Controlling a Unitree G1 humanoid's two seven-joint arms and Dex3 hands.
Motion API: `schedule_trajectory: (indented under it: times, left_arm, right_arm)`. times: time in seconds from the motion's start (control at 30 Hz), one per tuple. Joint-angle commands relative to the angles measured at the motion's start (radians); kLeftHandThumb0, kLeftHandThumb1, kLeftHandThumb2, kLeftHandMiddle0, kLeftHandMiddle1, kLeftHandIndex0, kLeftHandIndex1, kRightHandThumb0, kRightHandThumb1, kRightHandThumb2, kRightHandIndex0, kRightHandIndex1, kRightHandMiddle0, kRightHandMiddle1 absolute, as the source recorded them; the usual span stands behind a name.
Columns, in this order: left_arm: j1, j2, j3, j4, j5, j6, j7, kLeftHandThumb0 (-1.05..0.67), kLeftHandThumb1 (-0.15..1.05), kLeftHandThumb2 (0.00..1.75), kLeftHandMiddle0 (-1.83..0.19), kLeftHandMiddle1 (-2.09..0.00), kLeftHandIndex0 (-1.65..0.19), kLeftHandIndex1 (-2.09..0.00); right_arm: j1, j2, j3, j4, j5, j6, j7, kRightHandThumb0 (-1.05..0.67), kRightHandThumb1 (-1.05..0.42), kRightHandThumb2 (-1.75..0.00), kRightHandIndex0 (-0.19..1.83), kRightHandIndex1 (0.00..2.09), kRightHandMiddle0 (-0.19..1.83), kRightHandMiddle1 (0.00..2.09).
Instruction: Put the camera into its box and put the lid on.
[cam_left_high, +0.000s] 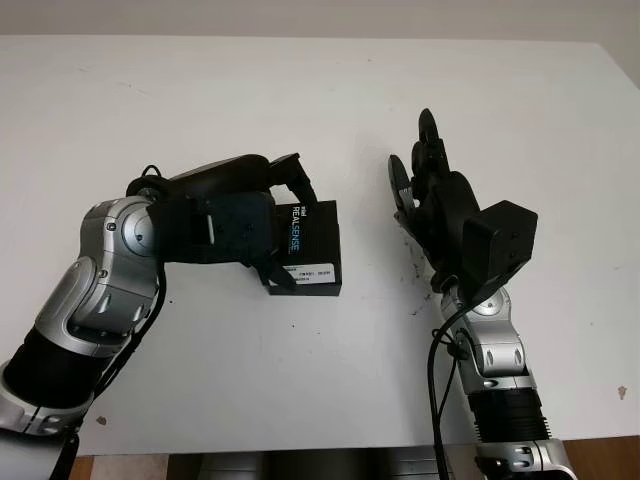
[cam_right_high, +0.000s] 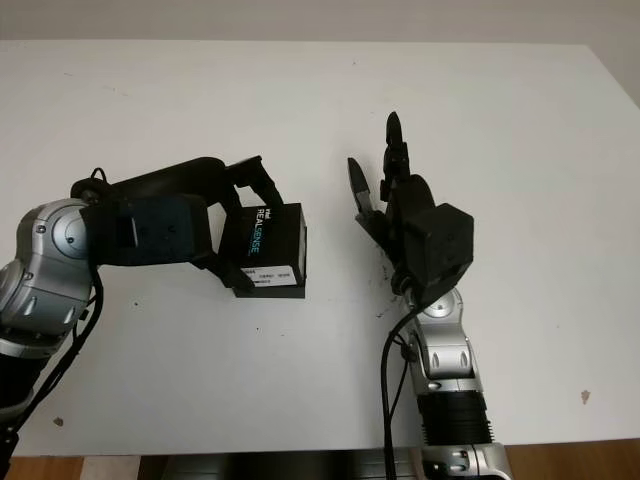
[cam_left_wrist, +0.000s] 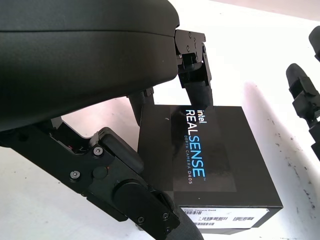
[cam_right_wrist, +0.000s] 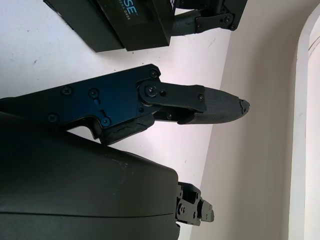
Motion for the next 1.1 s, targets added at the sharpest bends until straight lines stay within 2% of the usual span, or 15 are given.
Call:
schedule_trajectory:
  times: [0.0,0.2,0.3,0.57,0.93,1.07]
  left_arm:
    - [0.009,-0.006,-0.012,-0.009,0.000,0.001,-0.002,-0.17,0.94,0.05,-0.27,-1.90,-0.18,-1.80]
    - [0.010,-0.019,-0.019,-0.001,0.001,-0.001,-0.002,-0.18,0.94,0.05,-0.26,-1.80,-0.18,-1.77]
    - [0.009,-0.024,-0.021,0.002,-0.001,-0.001,-0.003,-0.18,0.93,0.05,-0.26,-1.84,-0.19,-1.80]
    - [0.022,-0.036,-0.018,0.018,-0.009,-0.035,0.020,-0.17,0.94,0.05,-0.26,-1.78,-0.17,-1.80]
    - [0.038,-0.015,-0.020,0.011,-0.004,-0.054,0.006,-0.17,0.94,0.05,-0.29,-1.81,-0.20,-1.81]
    - [0.053,-0.011,-0.013,-0.003,-0.013,-0.051,-0.007,-0.14,0.93,0.05,-0.29,-1.73,-0.21,-1.80]
  right_arm:
    - [0.004,0.002,0.002,-0.009,0.003,-0.004,0.000,-0.74,-1.05,-0.48,-0.18,0.05,-0.14,0.06]
    - [0.006,0.002,0.003,-0.012,0.003,-0.001,0.000,-0.74,-1.05,-0.48,-0.18,0.05,-0.15,0.05]
    - [0.007,0.002,0.004,-0.011,0.001,-0.001,-0.002,-0.74,-1.05,-0.48,-0.18,0.05,-0.15,0.05]
    - [0.009,0.003,0.005,-0.008,0.002,-0.008,-0.003,-0.73,-1.05,-0.48,-0.18,0.05,-0.15,0.05]
    - [0.012,0.000,0.007,-0.015,-0.002,0.001,-0.006,-0.74,-1.05,-0.47,-0.18,0.05,-0.14,0.05]
    - [0.011,0.006,0.003,-0.016,0.007,0.003,-0.006,-0.72,-1.05,-0.47,-0.18,0.05,-0.14,0.05]
